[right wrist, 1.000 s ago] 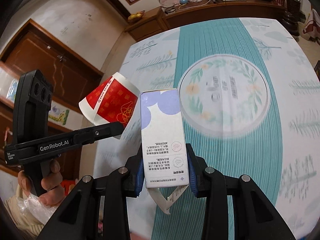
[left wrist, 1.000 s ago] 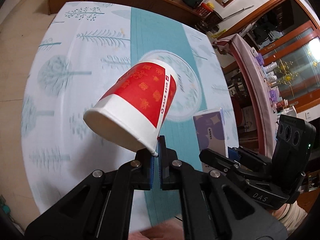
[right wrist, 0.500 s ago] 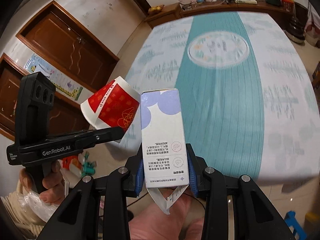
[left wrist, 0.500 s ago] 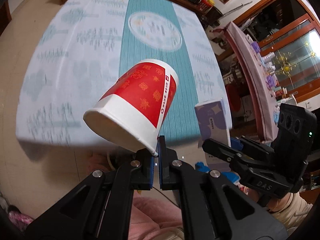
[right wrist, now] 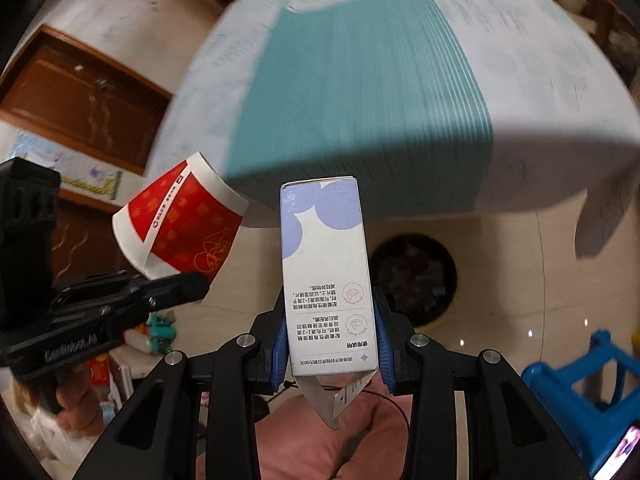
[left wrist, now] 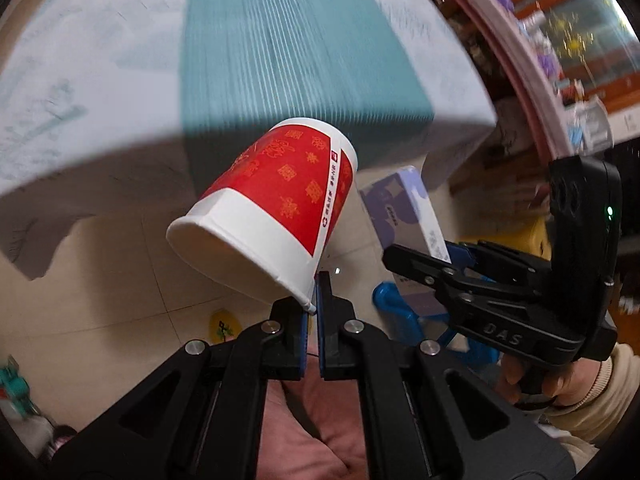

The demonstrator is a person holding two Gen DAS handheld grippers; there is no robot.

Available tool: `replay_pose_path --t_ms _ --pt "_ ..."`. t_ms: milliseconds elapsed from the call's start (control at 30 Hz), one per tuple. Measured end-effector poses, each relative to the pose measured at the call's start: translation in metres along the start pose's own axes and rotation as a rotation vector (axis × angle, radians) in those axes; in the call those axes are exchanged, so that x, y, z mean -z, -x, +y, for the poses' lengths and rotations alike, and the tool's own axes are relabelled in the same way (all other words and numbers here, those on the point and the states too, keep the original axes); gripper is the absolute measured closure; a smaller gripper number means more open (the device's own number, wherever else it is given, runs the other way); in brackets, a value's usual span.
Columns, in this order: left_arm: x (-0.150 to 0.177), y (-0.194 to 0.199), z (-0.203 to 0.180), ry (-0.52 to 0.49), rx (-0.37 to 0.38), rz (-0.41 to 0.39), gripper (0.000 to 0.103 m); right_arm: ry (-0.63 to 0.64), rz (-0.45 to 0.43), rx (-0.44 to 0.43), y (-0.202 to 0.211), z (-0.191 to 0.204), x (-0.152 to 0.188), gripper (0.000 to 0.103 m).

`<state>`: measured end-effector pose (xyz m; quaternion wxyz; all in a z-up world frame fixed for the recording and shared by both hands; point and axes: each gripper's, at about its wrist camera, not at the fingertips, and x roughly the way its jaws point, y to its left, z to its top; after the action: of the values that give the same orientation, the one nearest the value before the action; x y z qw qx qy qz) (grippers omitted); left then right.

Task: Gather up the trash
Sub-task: 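Carry cup and milk box over the bin and open both tools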

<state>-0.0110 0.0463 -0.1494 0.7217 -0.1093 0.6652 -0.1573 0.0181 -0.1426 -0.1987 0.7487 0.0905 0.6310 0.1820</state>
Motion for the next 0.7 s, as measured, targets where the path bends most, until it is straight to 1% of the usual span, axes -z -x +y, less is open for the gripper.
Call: replay_pose_path --t_ms 133,233,400,467,567,633,700 --pt "0.008 -0.058 0.006 -0.047 -0.006 0.046 0.102 -0.082 0.024 0.040 -0.053 -0.032 0.025 0.067" --pt "0.013 -0.104 0.016 -0.059 -0.009 0.073 0.102 -0.124 0.029 0.067 -0.088 -0.054 0.041 0.067" --pt "0.018 -0.164 0.032 -0.057 -0.026 0.078 0.102 -0.181 0.041 0.091 -0.151 -0.096 0.061 0.067" --pt "0.019 -0.189 0.042 -0.053 -0.044 0.071 0.102 -0.188 0.041 0.094 -0.173 -0.108 0.066 0.067" --pt "0.015 -0.219 0.054 -0.012 -0.061 0.062 0.102 -0.200 0.039 0.091 -0.203 -0.126 0.071 0.067" --pt "0.014 -0.237 0.068 0.046 -0.045 0.057 0.102 -0.201 0.040 0.094 -0.220 -0.133 0.068 0.067" --pt "0.007 -0.253 0.072 0.082 -0.032 0.060 0.100 -0.202 0.039 0.100 -0.235 -0.138 0.065 0.067"
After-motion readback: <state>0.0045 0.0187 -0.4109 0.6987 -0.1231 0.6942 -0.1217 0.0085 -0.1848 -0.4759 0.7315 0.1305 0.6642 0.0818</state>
